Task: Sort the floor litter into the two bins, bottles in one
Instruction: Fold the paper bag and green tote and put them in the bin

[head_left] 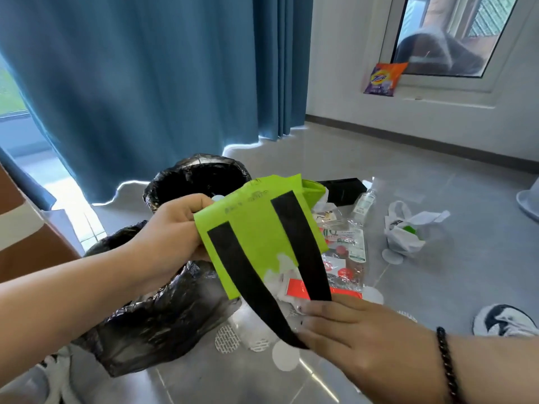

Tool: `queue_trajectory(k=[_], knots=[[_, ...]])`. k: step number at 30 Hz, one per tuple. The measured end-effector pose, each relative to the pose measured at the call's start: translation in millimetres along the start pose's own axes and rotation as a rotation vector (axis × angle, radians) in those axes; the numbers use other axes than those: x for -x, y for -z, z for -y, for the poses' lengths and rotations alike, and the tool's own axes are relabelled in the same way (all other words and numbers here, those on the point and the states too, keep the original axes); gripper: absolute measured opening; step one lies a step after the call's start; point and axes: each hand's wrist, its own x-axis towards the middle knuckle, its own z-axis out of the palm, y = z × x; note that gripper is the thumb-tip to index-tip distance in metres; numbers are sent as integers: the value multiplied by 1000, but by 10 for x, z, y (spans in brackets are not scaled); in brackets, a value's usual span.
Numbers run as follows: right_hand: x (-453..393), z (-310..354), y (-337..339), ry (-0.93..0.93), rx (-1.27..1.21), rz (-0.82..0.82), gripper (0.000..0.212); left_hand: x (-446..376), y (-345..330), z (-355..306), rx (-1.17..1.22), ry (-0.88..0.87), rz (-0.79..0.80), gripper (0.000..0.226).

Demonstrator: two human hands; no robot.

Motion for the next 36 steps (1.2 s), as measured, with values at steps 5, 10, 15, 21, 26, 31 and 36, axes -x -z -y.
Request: queue_trajectory(k=[5, 10, 15, 21, 26, 31, 36], knots=[[199, -340, -122, -13, 255, 317, 52, 80, -74, 102, 182, 133, 223, 17], [28, -518, 107, 45, 169, 259, 40, 46, 0, 165, 273, 197, 468, 29], [-124, -512, 659, -179, -518, 301, 41, 9, 96, 87, 261, 129, 649, 31], [-175, -430, 792, -496, -2073, 104, 82, 28, 129, -145, -106, -102, 686, 29], [-297, -332, 886, -680, -2201, -309, 68, 77, 72, -207, -177, -187, 634, 19], [-388, -266, 884, -654, -1367, -251, 32, 55, -25, -192, -334, -277, 445, 13], [-344, -298, 791, -506, -692, -171, 35, 75, -31, -102, -328, -212, 316, 26]])
